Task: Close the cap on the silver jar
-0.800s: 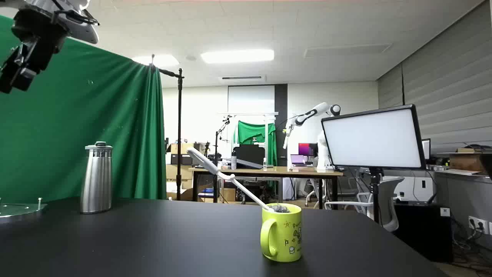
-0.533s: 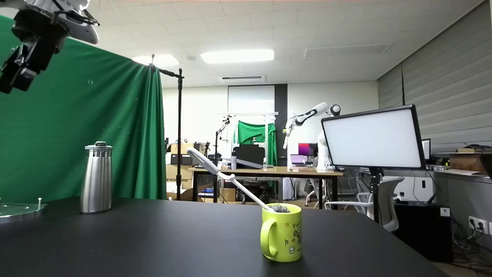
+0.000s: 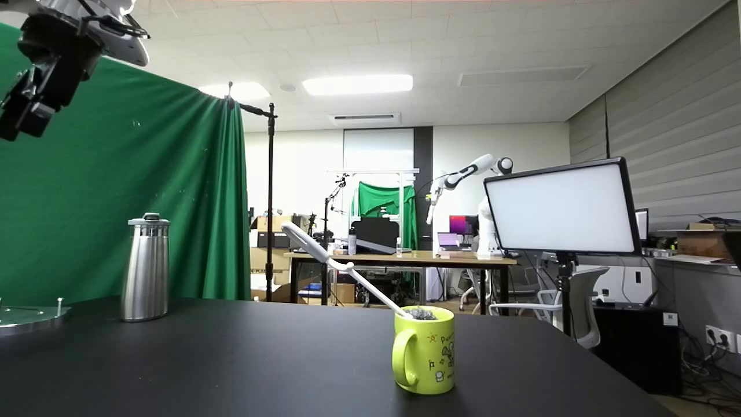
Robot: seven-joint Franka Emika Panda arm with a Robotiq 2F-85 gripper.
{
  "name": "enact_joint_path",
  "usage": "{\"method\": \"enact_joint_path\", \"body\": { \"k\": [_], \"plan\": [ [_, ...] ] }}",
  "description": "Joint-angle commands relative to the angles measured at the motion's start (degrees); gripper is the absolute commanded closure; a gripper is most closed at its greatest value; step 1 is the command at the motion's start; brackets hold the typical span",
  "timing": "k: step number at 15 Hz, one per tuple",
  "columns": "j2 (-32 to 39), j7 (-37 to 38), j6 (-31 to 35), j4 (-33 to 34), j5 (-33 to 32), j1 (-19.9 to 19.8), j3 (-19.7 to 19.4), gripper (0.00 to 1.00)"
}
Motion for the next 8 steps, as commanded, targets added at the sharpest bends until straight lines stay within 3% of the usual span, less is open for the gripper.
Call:
{"method": "enact_joint_path", "body": {
  "k": [1,4,5,6,8],
  "plan": [
    [0.4,1.0,1.2,0.6,-1.6,-0.5,0.5,0.0],
    [3.5,2.2,4.7,3.1,-7.1,-2.1,1.4,0.0],
    [4.9,2.4,5.8,4.2,-9.5,-2.8,1.6,0.25],
    [6.4,2.7,6.4,5.5,-11.7,-3.3,1.8,0.26],
    [9.9,3.5,7.8,8.6,-15.8,-4.3,1.9,0.4]
  ]
}}
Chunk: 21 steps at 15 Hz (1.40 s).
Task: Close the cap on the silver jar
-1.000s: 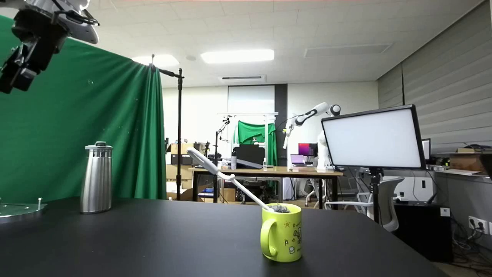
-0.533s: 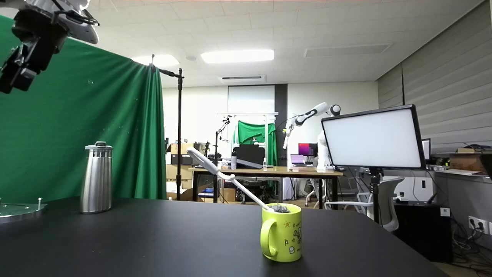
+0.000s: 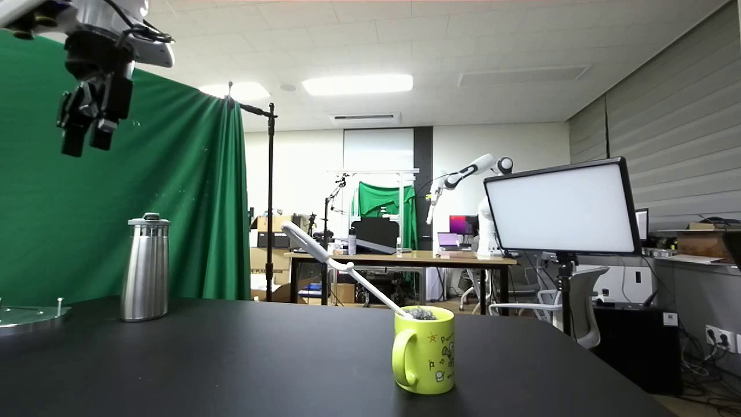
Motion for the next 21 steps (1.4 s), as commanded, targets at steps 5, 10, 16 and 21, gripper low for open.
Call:
{"method": "enact_joint_path", "body": {
  "k": [5,10,16,21],
  "plan": [
    [17.9,6.9,0.2,17.6,-13.7,-2.6,0.0,0.75],
    [30.1,9.7,-1.2,31.1,-18.0,0.5,-1.4,1.0],
    [40.9,10.7,-5.1,44.8,-17.5,7.5,-3.3,1.0],
    [41.2,8.3,-4.5,44.3,-16.8,9.7,-4.6,0.99]
  ]
}}
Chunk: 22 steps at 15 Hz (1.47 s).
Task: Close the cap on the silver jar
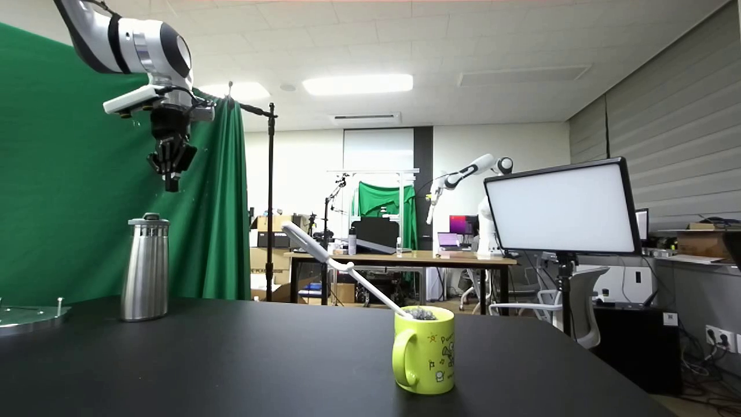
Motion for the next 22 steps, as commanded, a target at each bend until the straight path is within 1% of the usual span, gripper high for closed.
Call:
{"method": "enact_joint_path", "body": {
  "k": [1,7,11,15,22],
  "plan": [
    [0.2,-0.3,-0.4,0.6,0.6,1.7,-1.9,0.99],
    [0.9,-0.7,-0.6,1.5,0.7,1.8,-2.1,1.0],
    [4.1,-1.7,-0.8,5.9,-0.4,3.7,-2.4,1.0],
    [7.2,-2.5,0.9,10.0,-0.5,5.8,-2.8,1.0],
    [13.5,-4.7,3.6,16.5,1.5,7.6,-3.1,1.0]
  ]
}}
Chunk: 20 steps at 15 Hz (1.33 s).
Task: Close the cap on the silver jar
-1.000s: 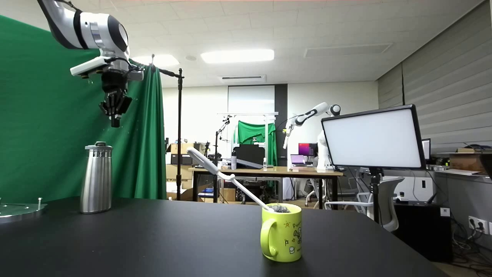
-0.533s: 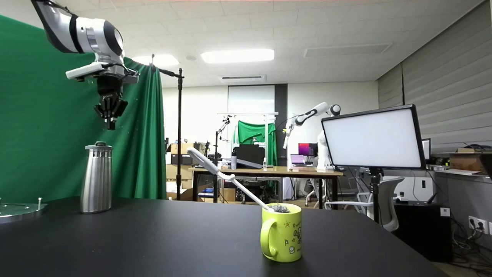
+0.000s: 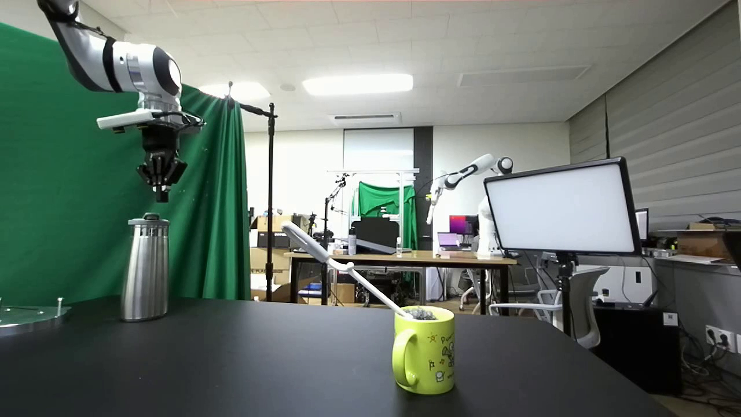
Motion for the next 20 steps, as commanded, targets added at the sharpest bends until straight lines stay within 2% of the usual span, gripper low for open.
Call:
{"method": "enact_joint_path", "body": {
  "k": [1,8,20],
  "plan": [
    [4.0,-1.8,1.0,5.3,1.6,1.4,-1.2,1.0],
    [8.5,-4.1,0.9,10.6,2.9,3.2,-1.6,1.0],
    [12.4,-3.2,-6.9,17.3,3.0,4.6,-3.5,1.0]
  ]
}}
